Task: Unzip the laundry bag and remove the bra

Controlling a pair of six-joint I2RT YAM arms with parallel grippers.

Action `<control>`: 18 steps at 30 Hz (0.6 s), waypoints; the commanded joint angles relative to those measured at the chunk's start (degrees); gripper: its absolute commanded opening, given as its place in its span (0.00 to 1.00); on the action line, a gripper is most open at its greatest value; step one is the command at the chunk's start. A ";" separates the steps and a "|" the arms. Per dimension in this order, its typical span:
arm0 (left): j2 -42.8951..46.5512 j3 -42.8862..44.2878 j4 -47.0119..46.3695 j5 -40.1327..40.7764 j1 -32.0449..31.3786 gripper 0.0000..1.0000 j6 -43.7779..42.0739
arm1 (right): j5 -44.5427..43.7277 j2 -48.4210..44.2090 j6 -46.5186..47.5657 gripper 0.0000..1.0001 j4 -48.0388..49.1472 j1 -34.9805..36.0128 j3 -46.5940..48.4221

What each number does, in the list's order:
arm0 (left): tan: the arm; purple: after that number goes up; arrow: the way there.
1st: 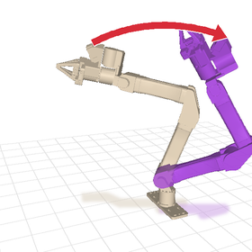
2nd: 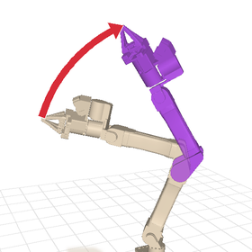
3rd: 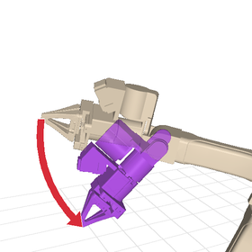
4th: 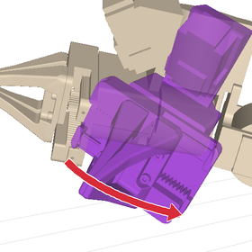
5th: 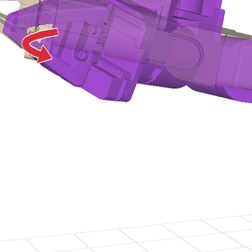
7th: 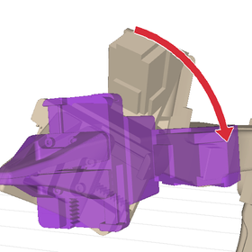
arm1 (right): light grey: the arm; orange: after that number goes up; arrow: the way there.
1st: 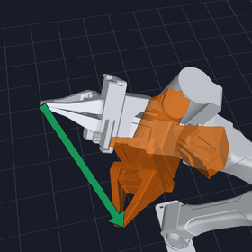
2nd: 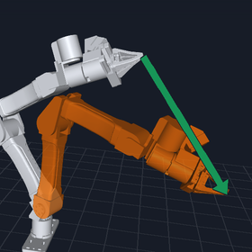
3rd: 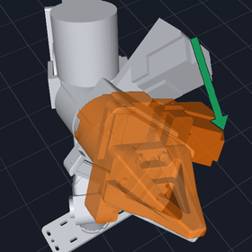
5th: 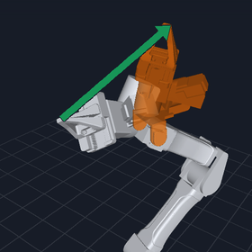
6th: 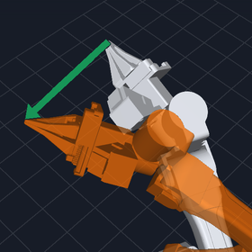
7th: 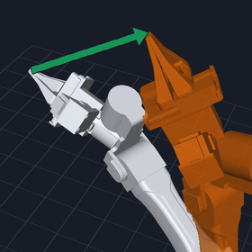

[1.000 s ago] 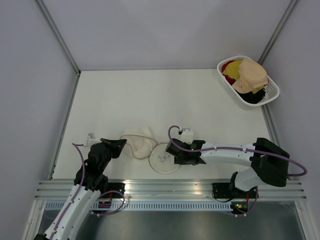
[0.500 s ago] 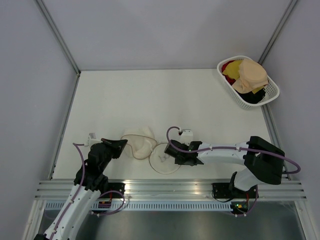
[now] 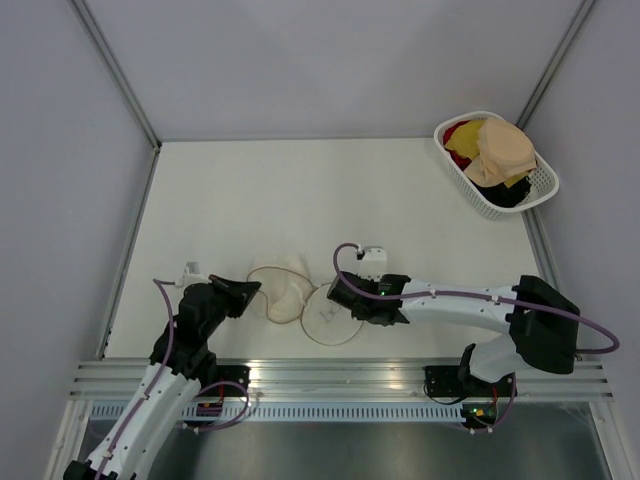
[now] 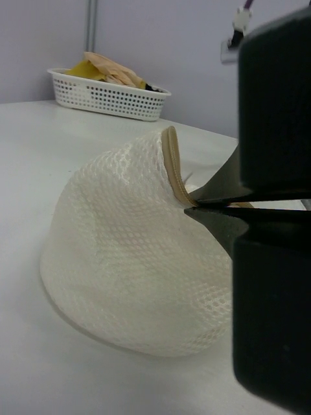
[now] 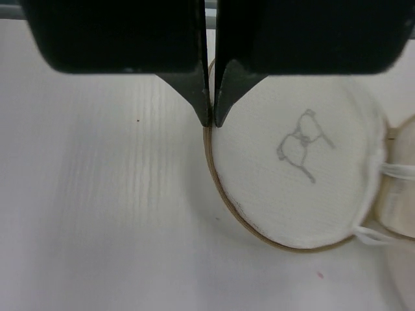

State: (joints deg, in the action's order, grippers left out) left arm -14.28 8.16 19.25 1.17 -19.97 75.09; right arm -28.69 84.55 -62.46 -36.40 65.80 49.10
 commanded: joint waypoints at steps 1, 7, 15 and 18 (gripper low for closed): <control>-5.13 0.01 -8.42 -8.61 0.02 0.02 -7.32 | -8.04 -5.01 5.83 0.00 -7.09 0.21 9.15; -10.94 -0.60 -21.42 -15.75 0.10 0.02 -11.71 | -13.58 -3.96 12.61 0.01 -14.66 -1.37 20.85; -20.07 0.10 -35.75 -20.68 0.02 0.02 -13.04 | -9.38 1.66 25.26 0.01 -8.26 -4.28 30.87; -27.09 0.54 -42.08 -22.61 0.02 0.02 -12.95 | -5.86 6.22 28.87 0.01 -4.65 -4.45 35.61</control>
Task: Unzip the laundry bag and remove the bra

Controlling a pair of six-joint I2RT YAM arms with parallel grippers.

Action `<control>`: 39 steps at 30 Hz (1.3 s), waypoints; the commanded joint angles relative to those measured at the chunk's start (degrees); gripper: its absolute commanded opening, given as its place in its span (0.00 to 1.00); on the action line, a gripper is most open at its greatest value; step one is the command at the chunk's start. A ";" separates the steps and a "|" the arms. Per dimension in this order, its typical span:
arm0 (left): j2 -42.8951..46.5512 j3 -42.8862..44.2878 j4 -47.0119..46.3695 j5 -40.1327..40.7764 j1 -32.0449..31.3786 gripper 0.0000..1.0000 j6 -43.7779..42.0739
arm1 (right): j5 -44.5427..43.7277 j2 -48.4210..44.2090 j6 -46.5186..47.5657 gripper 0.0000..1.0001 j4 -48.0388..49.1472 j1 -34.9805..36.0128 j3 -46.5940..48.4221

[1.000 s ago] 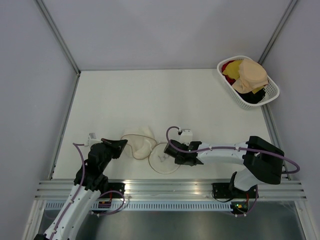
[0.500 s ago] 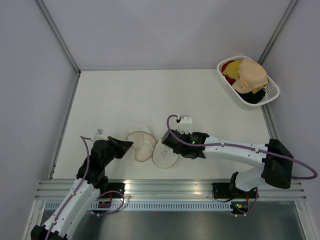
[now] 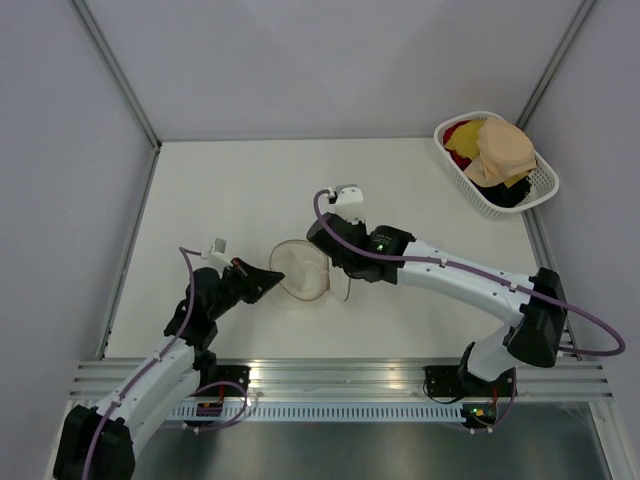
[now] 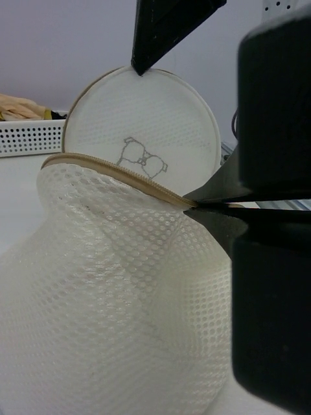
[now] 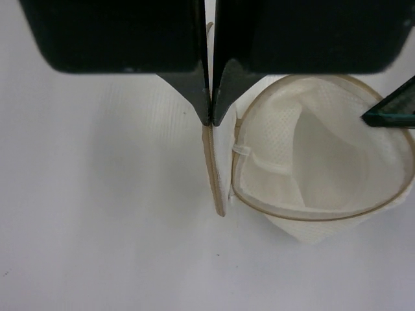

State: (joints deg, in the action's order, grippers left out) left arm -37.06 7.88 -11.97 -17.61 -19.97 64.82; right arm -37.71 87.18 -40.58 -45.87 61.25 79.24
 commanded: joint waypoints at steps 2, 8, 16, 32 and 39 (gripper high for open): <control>-9.42 1.35 -14.92 -5.77 0.02 0.02 -2.68 | 4.92 7.82 8.40 0.00 6.40 0.01 9.86; -12.69 3.45 -16.43 -5.95 0.02 0.04 -3.12 | 11.87 18.37 11.75 0.00 9.39 -0.17 19.19; -2.60 5.30 -1.85 1.77 0.02 1.00 -5.75 | 16.09 25.32 12.45 0.00 9.48 -0.26 23.94; 11.39 9.61 31.92 23.85 0.02 0.99 -0.57 | 38.83 19.70 13.95 0.14 25.55 -2.10 10.15; 13.15 9.35 30.61 22.89 0.02 0.99 -0.92 | 47.99 14.97 14.04 0.65 31.18 -2.54 4.44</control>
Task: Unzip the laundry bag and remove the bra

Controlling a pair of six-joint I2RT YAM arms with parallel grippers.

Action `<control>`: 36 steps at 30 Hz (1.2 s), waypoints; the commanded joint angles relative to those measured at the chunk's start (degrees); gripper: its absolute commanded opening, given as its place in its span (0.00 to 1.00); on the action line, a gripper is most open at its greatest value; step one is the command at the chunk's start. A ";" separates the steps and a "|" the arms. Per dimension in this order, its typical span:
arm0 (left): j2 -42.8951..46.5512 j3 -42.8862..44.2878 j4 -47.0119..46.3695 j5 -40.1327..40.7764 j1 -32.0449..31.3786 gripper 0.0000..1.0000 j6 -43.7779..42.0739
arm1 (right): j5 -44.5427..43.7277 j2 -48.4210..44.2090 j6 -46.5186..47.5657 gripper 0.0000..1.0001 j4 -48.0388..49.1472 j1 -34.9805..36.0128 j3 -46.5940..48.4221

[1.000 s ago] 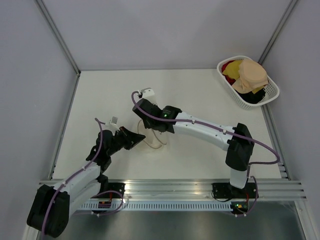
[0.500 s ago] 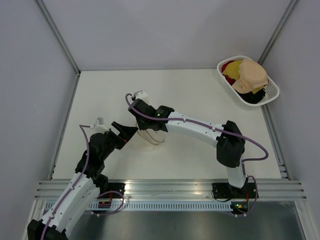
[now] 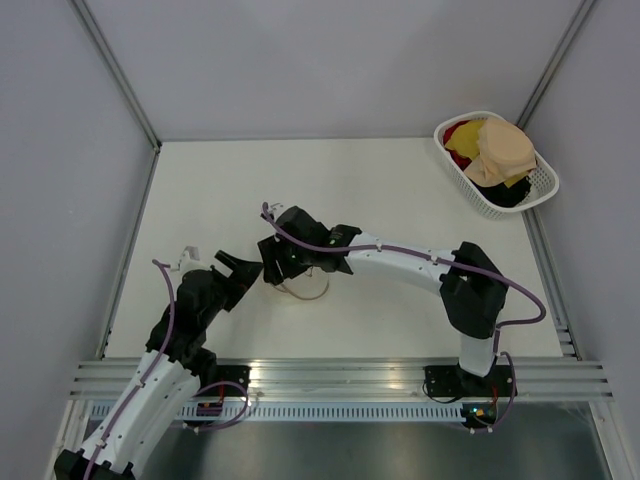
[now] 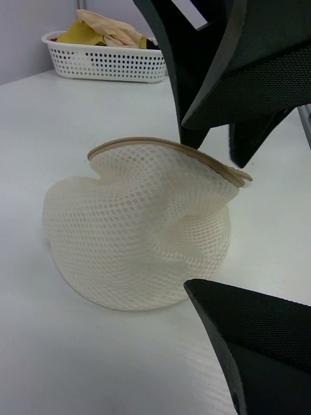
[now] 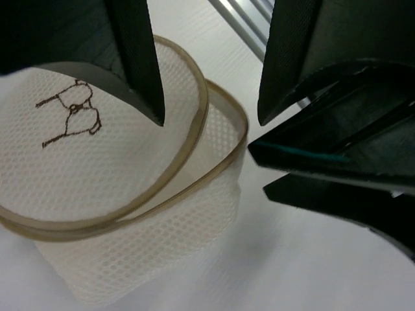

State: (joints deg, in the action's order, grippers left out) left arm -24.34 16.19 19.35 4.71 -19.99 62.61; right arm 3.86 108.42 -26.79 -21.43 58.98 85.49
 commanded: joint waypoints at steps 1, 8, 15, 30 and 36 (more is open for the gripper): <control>0.43 0.61 -1.68 -0.13 0.04 1.00 0.94 | 6.69 -7.25 0.16 0.67 7.01 -0.62 -2.17; -1.94 1.39 -6.87 -9.09 0.04 1.00 -3.98 | -3.41 -20.85 2.17 0.97 3.59 -0.71 -5.33; -3.87 5.78 -9.51 -18.68 0.04 1.00 -10.74 | -14.31 -34.66 1.74 0.98 -4.31 -0.97 -12.70; -9.76 22.56 -8.37 -31.77 0.04 1.00 -19.19 | -21.96 -56.30 -3.36 0.98 -11.88 -1.41 -22.39; -10.91 26.53 -8.19 -36.96 0.04 1.00 -20.25 | -21.17 -58.67 -2.39 0.98 -8.81 -1.50 -22.21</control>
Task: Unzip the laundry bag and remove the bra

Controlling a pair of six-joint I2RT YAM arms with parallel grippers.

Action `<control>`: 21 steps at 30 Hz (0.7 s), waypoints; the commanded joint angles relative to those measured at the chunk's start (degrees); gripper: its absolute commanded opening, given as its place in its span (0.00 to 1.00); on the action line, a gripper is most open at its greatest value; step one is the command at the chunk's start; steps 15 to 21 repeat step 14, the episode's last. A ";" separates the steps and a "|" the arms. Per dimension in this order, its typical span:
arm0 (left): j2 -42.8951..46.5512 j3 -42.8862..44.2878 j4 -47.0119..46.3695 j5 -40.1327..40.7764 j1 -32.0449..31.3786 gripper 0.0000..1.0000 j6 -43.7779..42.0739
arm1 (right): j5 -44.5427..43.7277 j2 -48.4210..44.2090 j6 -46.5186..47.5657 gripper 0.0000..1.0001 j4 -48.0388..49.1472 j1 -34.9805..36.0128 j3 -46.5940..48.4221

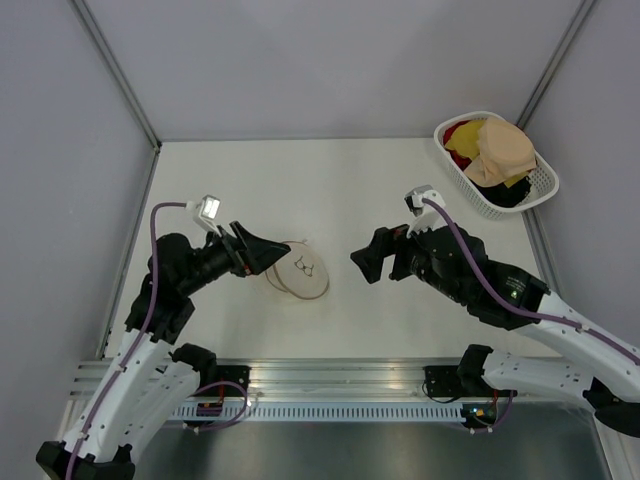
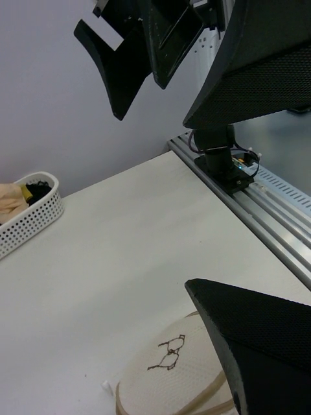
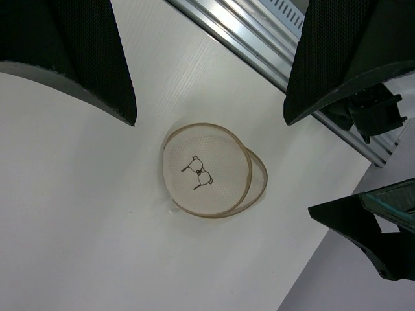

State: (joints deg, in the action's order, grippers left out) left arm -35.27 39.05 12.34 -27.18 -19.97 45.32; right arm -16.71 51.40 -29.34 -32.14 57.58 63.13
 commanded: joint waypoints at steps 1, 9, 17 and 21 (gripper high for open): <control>0.11 3.93 -1.18 -5.86 0.02 1.00 -3.22 | -0.26 -1.74 0.16 0.98 2.25 -0.10 0.23; 1.08 5.60 -1.26 -9.55 0.02 1.00 -4.36 | 0.62 -1.83 0.52 0.98 4.01 -0.10 0.41; 2.13 6.39 -1.18 -9.73 0.02 1.00 -4.45 | 0.98 -1.56 0.52 0.98 4.10 -0.10 1.03; 2.13 6.39 -1.18 -9.73 0.02 1.00 -4.45 | 0.98 -1.56 0.52 0.98 4.10 -0.10 1.03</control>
